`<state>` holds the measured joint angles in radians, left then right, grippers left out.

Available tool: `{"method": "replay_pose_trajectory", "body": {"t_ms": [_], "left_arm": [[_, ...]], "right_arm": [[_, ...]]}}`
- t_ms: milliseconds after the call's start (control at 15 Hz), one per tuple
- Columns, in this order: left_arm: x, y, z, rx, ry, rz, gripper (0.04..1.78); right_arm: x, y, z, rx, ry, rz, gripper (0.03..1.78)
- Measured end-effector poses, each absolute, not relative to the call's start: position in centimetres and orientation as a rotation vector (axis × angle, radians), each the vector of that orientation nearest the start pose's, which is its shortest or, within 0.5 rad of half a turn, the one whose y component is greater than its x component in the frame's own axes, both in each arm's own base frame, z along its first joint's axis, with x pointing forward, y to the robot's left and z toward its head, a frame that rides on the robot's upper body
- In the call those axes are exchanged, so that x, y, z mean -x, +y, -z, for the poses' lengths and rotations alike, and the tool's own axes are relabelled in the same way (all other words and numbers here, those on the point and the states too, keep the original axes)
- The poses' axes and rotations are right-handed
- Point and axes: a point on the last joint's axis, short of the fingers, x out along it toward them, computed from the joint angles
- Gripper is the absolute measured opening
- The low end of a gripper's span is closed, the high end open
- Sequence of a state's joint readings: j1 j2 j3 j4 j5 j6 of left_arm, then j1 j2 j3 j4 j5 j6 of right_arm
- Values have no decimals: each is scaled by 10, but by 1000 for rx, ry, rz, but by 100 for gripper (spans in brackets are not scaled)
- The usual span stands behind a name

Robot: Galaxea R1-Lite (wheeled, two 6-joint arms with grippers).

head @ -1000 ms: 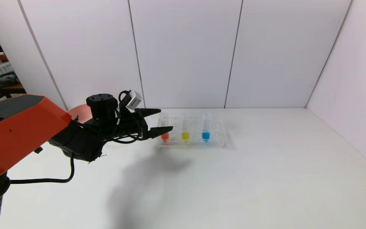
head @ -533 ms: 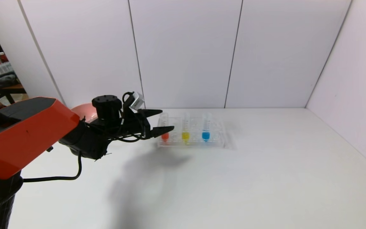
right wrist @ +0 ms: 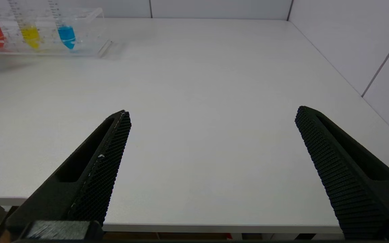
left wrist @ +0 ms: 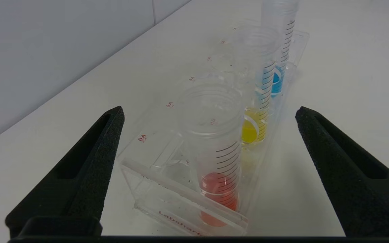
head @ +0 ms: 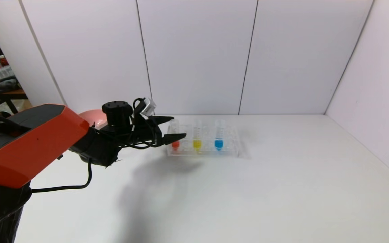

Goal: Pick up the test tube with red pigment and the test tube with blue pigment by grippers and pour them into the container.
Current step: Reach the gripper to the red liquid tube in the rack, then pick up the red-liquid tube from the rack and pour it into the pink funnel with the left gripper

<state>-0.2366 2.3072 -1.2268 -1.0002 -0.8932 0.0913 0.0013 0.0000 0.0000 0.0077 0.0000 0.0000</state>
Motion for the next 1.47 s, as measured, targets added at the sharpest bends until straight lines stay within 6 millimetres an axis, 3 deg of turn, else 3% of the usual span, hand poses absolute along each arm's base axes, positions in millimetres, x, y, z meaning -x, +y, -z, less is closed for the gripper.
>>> {"method": "replay_pose_trajectory", "body": {"t_ms": [267,400,533,867,1000,1467], "left_arm": [[-433,-122,-94,-54,24,1132,174],[-434,-123,-91,-51,35,1133,161],[-435,-123,-90,-49,42,1132,138],[-436,-124,-89,-48,43,1133,53],[-436,-124,-89,-47,44,1134,46],[-434,-123,-96,-52,28,1125,46]], "right_arm": [[23,0,-75,0,8,-1,177],[23,0,-75,0,8,-1,177],[23,0,-75,0,8,-2,177],[23,0,-75,0,8,-1,177],[23,0,-75,0,8,-1,177],[23,0,-75,0,8,-1,177]]}}
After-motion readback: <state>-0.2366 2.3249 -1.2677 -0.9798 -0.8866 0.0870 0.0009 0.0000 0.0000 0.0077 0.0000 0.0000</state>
